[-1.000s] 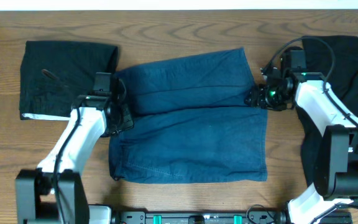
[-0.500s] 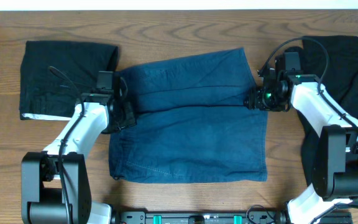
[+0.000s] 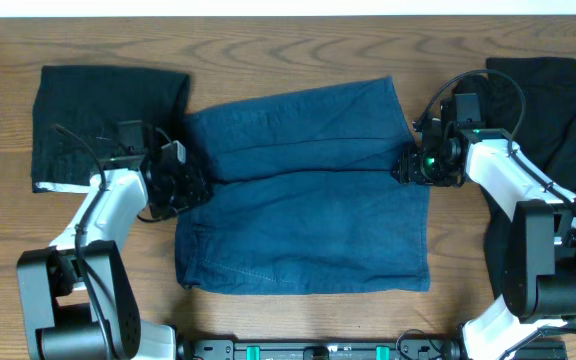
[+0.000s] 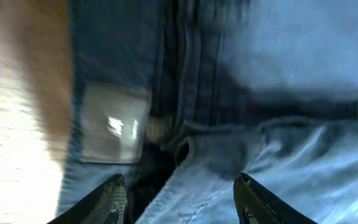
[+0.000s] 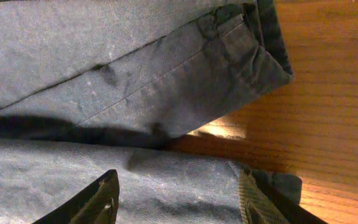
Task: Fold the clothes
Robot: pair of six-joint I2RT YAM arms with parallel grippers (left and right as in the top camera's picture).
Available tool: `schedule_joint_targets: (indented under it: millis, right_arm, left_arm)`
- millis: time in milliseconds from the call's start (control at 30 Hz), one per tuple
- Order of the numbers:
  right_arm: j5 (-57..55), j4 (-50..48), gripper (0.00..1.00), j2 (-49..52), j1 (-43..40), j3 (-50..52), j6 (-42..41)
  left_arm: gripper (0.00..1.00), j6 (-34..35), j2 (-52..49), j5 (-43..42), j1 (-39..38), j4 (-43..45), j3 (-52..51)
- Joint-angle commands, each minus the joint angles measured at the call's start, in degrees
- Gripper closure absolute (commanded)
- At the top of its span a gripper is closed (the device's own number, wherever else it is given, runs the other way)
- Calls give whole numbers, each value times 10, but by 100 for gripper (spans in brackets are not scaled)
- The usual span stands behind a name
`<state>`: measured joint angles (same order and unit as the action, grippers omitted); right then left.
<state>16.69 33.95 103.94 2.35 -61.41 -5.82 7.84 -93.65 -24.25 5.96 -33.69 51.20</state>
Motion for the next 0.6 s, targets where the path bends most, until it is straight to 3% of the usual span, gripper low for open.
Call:
schedule_joint_targets:
  millis: [0,167,200,233,300,467,567]
  right_arm:
    - [-2,-2,40,-7,5,2,6]
    - [-2,-3,40,-7,5,2,6]
    - [-2,-3,41,-7,5,2,6]
    - [-2,-2,41,-7,5,2,6]
    - [-2,-2,43,-7,5,2,6]
    - [-2,-3,43,-7,5,2,8]
    - [-2,-3,43,-7,5,2,8]
  left_arm:
    - [44,-17,-7,-29,1,7,-24]
    - [52,-31,-7,-62,1,20,-33]
    - [62,-31,-7,-62,1,19,-33]
    - [79,-31,-7,-62,1,19,-33]
    - [92,-31,-7,-62,2,17,-33]
    - [94,-29,-6,-50,2,-16,-33]
    - [94,5,-6,30,1,-45,-33]
